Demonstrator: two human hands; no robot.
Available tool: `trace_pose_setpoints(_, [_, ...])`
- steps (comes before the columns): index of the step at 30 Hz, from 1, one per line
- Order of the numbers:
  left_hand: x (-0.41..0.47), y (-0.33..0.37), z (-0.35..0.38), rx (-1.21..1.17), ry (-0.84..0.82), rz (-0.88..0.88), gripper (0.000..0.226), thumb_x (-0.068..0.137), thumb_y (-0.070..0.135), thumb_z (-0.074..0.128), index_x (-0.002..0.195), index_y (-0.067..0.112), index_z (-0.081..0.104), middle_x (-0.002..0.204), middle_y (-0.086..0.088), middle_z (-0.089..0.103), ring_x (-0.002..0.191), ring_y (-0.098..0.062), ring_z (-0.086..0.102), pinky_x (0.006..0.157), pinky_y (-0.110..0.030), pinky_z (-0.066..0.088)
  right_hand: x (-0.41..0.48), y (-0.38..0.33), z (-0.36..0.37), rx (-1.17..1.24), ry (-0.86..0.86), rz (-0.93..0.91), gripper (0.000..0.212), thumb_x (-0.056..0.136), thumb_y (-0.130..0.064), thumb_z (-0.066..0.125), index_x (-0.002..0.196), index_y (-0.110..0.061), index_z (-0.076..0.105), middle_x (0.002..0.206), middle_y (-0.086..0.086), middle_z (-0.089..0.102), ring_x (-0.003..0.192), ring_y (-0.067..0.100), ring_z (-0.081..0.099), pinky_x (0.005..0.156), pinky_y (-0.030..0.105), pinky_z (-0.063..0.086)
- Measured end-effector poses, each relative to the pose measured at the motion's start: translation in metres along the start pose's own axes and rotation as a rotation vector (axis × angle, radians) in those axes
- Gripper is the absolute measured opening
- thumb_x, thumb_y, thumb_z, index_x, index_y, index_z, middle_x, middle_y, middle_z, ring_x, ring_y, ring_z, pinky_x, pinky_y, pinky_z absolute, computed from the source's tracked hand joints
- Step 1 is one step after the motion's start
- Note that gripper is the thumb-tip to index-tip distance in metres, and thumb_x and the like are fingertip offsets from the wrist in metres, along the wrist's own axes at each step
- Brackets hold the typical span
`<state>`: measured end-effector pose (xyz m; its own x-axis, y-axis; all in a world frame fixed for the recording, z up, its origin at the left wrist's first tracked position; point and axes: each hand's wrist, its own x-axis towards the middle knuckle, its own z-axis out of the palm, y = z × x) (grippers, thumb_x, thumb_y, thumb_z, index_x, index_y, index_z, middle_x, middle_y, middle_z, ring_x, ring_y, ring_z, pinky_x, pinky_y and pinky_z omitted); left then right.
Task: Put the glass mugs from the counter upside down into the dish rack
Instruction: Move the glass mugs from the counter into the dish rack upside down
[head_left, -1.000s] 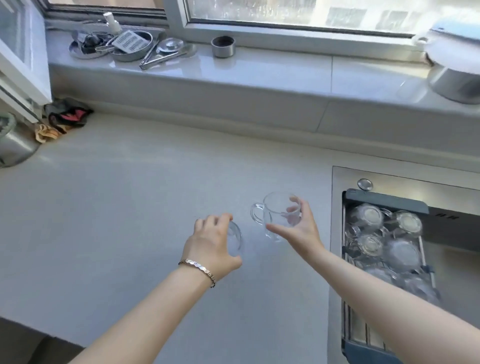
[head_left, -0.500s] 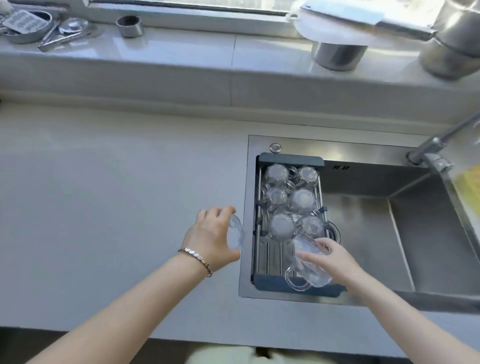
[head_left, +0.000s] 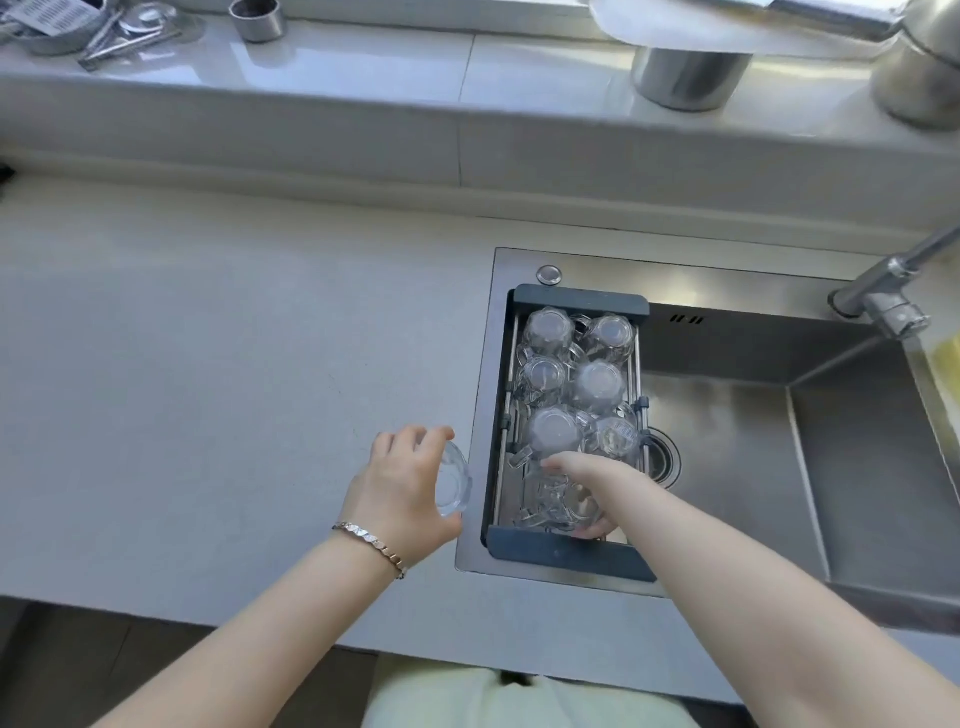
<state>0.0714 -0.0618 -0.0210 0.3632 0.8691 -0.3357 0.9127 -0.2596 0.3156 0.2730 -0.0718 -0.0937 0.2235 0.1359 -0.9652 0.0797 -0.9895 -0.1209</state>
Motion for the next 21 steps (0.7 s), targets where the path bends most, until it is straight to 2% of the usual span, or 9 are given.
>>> trace_pose_setpoints(5, [-0.002,0.002,-0.001,0.046,-0.002,0.005,0.064,0.077,0.035,0.063,0.134,0.029,0.035,0.134,0.007,0.043,0.124,-0.017,0.037,0.087,-0.028,0.046,-0.002,-0.004,0.011,-0.018,-0.028,-0.009,0.064,0.085,-0.041,0.054,0.139,-0.016,0.029,0.152,0.013,0.022,0.123,0.038,0.046,0.066,0.036,0.057])
trace_pose_setpoints(8, [-0.001,0.002,0.000,0.047,0.001,0.002,0.064,0.076,0.034,0.064,0.133,0.029,0.035,0.135,0.007,0.043,0.125,-0.016,0.037,0.087,-0.029,0.047,0.000,0.000,0.017,-0.024,-0.030,-0.101,0.058,0.086,-0.039,0.056,0.134,-0.014,0.037,0.150,0.011,0.027,0.124,0.034,0.047,0.067,0.033,0.056])
trace_pose_setpoints(10, [0.000,0.004,0.000,0.039,-0.007,0.000,0.066,0.075,0.033,0.064,0.133,0.030,0.035,0.135,0.008,0.043,0.126,-0.016,0.036,0.087,-0.028,0.047,0.006,0.009,0.013,-0.017,-0.033,-0.166,0.063,0.085,-0.046,0.057,0.135,-0.013,0.037,0.145,0.012,0.036,0.116,0.031,0.053,0.074,0.034,0.056])
trace_pose_setpoints(12, [0.000,0.009,-0.001,0.033,-0.019,0.012,0.067,0.075,0.035,0.065,0.134,0.031,0.034,0.135,0.008,0.043,0.126,-0.016,0.036,0.087,-0.029,0.047,0.013,0.022,0.003,0.024,-0.036,-0.226,0.075,0.083,-0.052,0.056,0.141,-0.012,0.030,0.134,0.017,0.048,0.096,0.027,0.061,0.077,0.033,0.056])
trace_pose_setpoints(14, [0.001,0.016,-0.003,0.003,-0.032,0.015,0.068,0.073,0.039,0.066,0.133,0.033,0.035,0.132,0.008,0.045,0.124,-0.015,0.038,0.086,-0.029,0.047,0.014,0.037,-0.010,0.009,-0.015,-0.322,0.074,0.085,-0.046,0.058,0.143,-0.012,0.027,0.121,0.017,0.054,0.089,0.025,0.061,0.077,0.034,0.055])
trace_pose_setpoints(15, [0.002,0.020,-0.005,-0.055,-0.047,-0.003,0.068,0.071,0.041,0.069,0.131,0.034,0.037,0.128,0.008,0.048,0.122,-0.015,0.041,0.085,-0.029,0.047,0.011,0.045,-0.016,-0.051,0.038,-0.416,0.067,0.085,-0.039,0.061,0.140,-0.014,0.034,0.120,0.014,0.056,0.094,0.023,0.060,0.082,0.035,0.054])
trace_pose_setpoints(17, [0.005,0.030,-0.008,-0.277,-0.100,-0.073,0.067,0.065,0.039,0.076,0.123,0.035,0.044,0.116,0.007,0.053,0.113,-0.014,0.050,0.084,-0.027,0.046,-0.006,0.064,-0.027,-0.146,0.125,-0.670,0.060,0.078,-0.025,0.070,0.130,-0.030,0.042,0.130,0.003,0.052,0.109,0.017,0.055,0.093,0.030,0.048])
trace_pose_setpoints(19, [0.009,0.043,-0.009,-0.563,-0.168,-0.144,0.060,0.061,0.036,0.083,0.111,0.035,0.050,0.102,0.008,0.058,0.101,-0.014,0.058,0.085,-0.029,0.050,-0.035,0.080,-0.029,-0.120,-0.010,-0.905,0.077,0.069,-0.017,0.080,0.124,-0.048,0.036,0.137,-0.014,0.044,0.117,0.005,0.051,0.094,0.018,0.043])
trace_pose_setpoints(21, [0.012,0.056,-0.006,-0.836,-0.270,-0.177,0.056,0.054,0.037,0.087,0.100,0.034,0.055,0.094,0.007,0.063,0.094,-0.014,0.063,0.087,-0.035,0.054,-0.061,0.092,-0.025,0.058,-0.163,-0.999,0.088,0.061,-0.011,0.085,0.125,-0.048,0.036,0.130,-0.029,0.048,0.116,-0.004,0.054,0.090,0.010,0.044])
